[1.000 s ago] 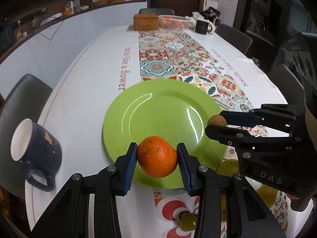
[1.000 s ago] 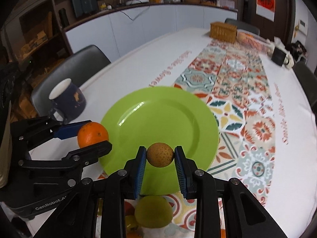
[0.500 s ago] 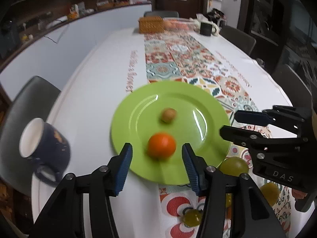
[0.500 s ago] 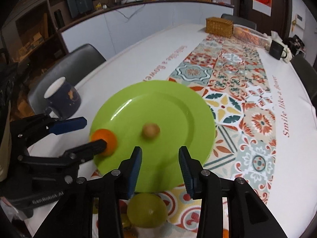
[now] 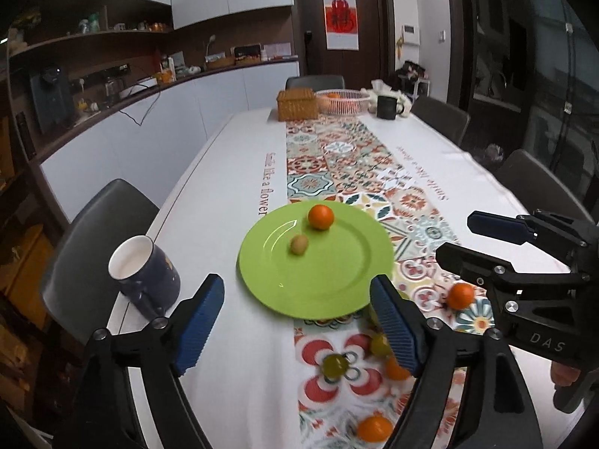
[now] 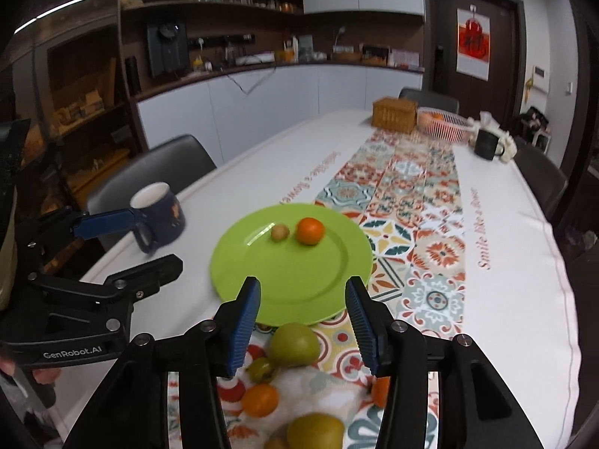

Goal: Organize fruits
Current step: 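Withdraw both tools from the plate toward the remaining fruits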

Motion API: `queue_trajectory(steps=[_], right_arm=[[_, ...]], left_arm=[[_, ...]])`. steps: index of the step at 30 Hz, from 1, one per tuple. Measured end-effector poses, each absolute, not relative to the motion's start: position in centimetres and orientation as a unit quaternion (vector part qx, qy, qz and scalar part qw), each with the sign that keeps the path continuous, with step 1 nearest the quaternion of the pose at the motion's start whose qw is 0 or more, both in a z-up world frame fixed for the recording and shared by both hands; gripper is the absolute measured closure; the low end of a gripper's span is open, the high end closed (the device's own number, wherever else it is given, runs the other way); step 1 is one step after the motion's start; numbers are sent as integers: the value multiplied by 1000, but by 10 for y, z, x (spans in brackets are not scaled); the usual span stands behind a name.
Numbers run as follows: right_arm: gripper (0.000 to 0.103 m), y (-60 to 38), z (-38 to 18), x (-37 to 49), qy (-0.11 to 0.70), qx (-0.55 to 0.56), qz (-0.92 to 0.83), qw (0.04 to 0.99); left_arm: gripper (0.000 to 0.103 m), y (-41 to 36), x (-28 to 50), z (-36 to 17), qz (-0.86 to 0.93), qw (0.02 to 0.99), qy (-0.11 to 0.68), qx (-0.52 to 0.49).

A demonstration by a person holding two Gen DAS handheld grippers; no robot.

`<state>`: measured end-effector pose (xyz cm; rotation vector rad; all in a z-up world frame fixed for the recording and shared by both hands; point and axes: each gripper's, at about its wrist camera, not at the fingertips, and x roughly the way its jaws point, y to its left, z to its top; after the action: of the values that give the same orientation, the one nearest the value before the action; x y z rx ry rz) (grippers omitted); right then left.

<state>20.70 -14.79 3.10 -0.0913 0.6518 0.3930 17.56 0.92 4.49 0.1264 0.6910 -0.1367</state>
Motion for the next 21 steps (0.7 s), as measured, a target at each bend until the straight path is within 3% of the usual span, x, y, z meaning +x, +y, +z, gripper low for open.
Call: queue_trajectory(steps=[6,9,21], right_arm=[[49,-156,42,170,296,-34,188,936],[41,-159,42,154,289,-31,178,940],[41,-169,23,104,295,-31,154,942]], left_arm=[[16,9,140,53,-62,942,325,54],[15,8,123,51,-59,944,320,57],[13,-2,80,38,-77,943,315,70]])
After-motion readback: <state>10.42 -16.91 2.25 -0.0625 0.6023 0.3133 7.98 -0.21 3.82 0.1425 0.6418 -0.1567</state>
